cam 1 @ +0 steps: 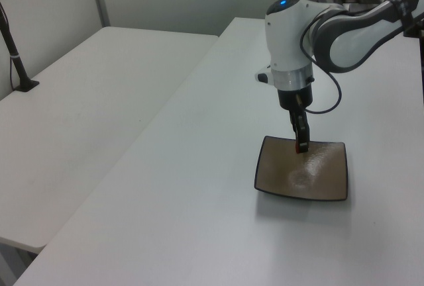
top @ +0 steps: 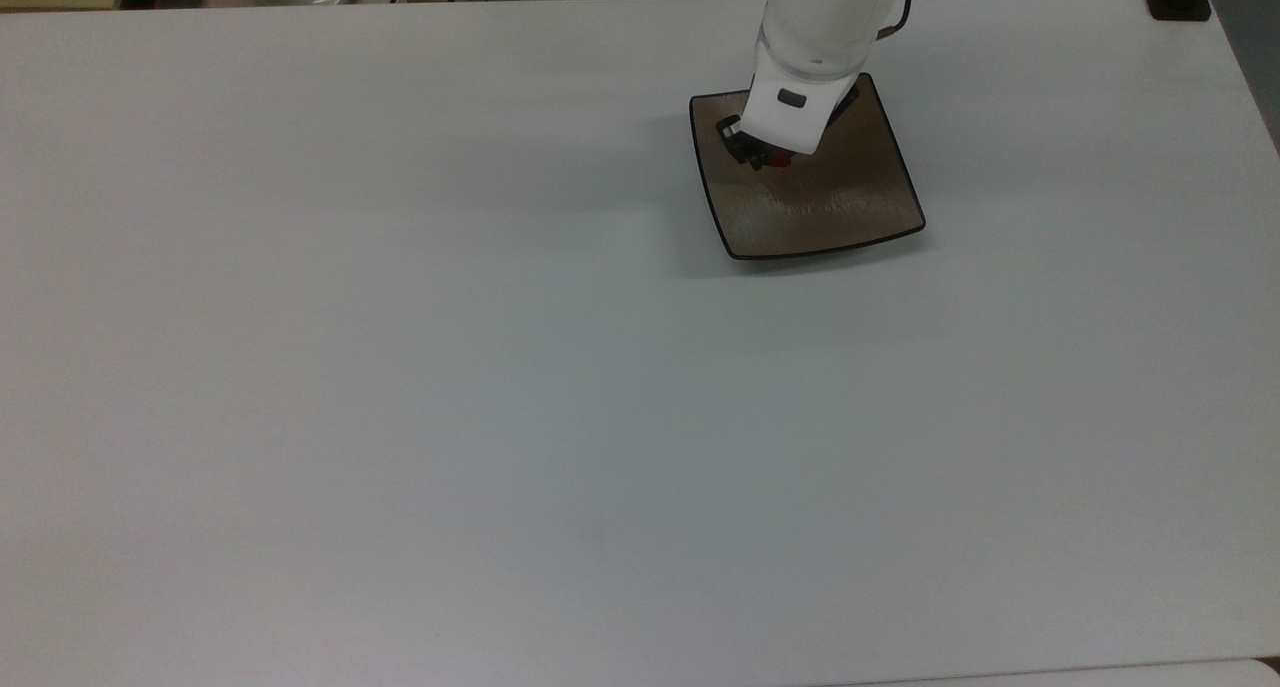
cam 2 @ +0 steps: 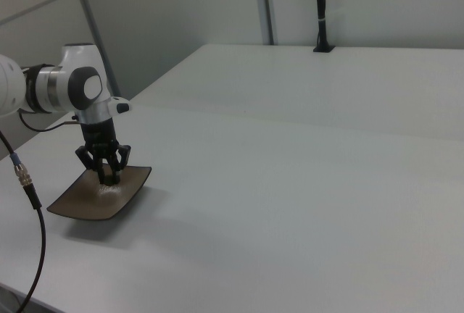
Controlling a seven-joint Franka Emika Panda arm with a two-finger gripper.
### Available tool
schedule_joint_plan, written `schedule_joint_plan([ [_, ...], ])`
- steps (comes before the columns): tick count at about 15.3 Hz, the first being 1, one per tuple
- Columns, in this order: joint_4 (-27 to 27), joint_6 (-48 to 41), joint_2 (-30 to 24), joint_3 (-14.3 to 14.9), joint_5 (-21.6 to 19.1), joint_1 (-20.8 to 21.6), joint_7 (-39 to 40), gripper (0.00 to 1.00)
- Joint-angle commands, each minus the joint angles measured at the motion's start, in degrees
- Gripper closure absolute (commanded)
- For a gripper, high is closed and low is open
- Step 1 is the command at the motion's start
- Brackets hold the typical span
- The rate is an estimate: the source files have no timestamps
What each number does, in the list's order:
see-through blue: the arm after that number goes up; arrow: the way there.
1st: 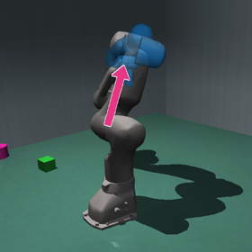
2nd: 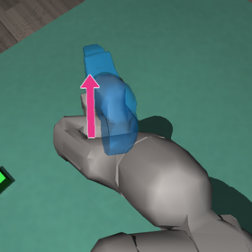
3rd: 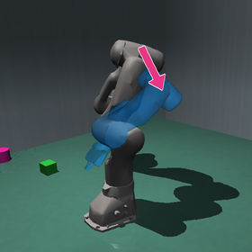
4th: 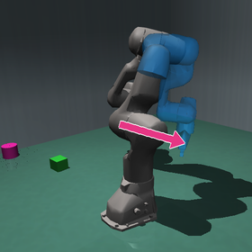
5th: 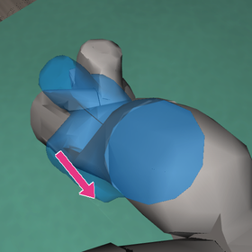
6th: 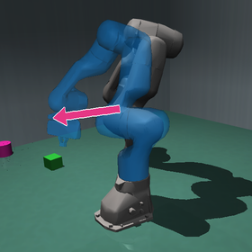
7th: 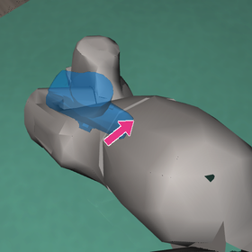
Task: Strawberries on a ceramic plate
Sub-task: 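Lower the strawberry onto the plate and open the gripper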
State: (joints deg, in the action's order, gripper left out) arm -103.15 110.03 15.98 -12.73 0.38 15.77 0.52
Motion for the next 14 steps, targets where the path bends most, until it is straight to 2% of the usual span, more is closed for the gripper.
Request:
schedule_joint_plan([
  [1,-1.09,1.5,-0.51,0.16,0.32,0.49,-1.58,0.3],
  [3,-1.09,1.41,-0.42,0.25,0.32,0.49,-1.58,0.05],
  [7,-0.74,1.15,-0.77,0.25,0.32,0.4,-1.58,0.0],
  [14,1.63,-0.25,-7.97,1.04,0.41,-2.5,-1.75,0.0],
])
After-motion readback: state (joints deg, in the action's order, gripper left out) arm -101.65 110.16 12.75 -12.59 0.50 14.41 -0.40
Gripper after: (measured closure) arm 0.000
